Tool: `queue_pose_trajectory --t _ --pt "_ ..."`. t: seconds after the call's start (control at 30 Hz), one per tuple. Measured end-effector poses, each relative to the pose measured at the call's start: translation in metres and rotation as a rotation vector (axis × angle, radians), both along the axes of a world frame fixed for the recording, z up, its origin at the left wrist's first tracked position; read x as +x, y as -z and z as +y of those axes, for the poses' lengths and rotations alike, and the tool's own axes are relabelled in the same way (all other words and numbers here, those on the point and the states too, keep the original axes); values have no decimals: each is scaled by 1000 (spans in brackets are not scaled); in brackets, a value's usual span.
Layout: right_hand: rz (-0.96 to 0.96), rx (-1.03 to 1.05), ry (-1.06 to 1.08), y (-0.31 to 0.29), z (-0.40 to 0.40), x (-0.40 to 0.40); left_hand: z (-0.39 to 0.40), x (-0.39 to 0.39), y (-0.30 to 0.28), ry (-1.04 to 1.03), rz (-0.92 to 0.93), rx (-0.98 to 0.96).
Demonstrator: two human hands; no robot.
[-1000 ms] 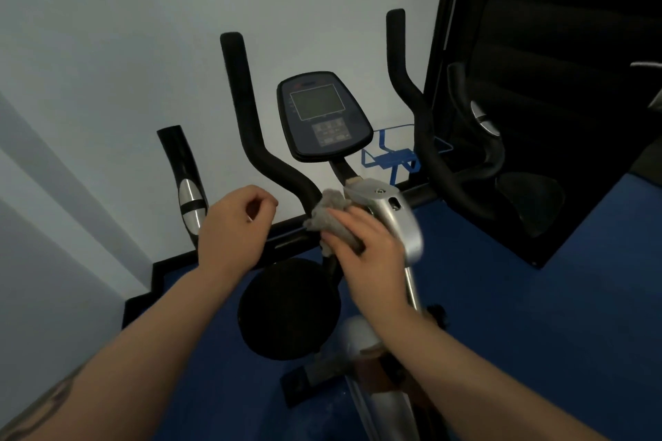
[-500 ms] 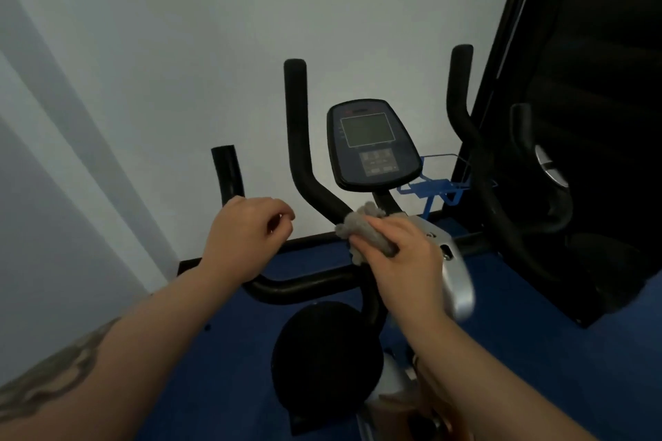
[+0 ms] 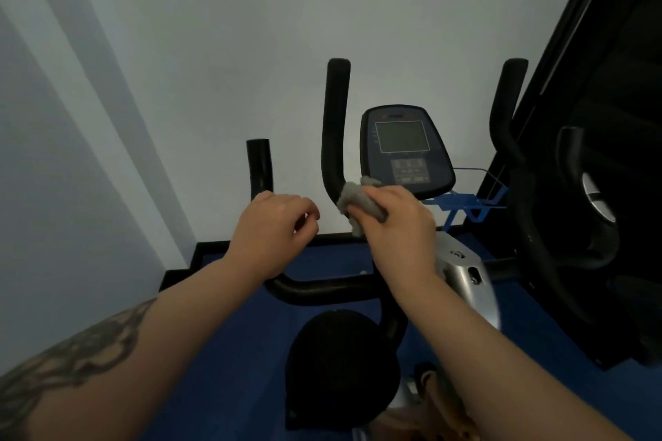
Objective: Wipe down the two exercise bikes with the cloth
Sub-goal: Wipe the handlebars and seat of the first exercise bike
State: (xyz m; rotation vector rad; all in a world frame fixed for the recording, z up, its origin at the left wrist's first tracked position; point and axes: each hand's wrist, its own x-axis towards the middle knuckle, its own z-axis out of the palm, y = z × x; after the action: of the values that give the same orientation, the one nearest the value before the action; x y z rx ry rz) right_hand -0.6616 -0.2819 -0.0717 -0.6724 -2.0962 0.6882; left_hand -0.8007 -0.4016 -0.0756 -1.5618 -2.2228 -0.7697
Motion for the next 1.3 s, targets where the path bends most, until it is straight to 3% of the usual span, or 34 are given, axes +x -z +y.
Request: queue_pose_trajectory --t 0.27,0.5,0.67,0.8,0.97,1.13,1.3 --pt "-33 51 -13 5 -1 10 -1 6 -4 -30 2 -46" --pt "-36 0 -85 -26 8 -37 -1 7 -6 -32 -17 -16" --pt "-6 86 -22 -7 -2 -8 -3 6 -4 -7 -20 18" --pt "-56 41 -36 -19 9 -34 -2 4 -1 -6 -9 54" --pt "70 -5 -36 -22 3 -42 -8 5 4 -148 66 336" --pt "114 -10 -231 -29 -16 -49 -17 10 12 -432 -274 560" --pt "156 -74 -264 -32 -34 -74 -29 -6 16 -414 -526 359"
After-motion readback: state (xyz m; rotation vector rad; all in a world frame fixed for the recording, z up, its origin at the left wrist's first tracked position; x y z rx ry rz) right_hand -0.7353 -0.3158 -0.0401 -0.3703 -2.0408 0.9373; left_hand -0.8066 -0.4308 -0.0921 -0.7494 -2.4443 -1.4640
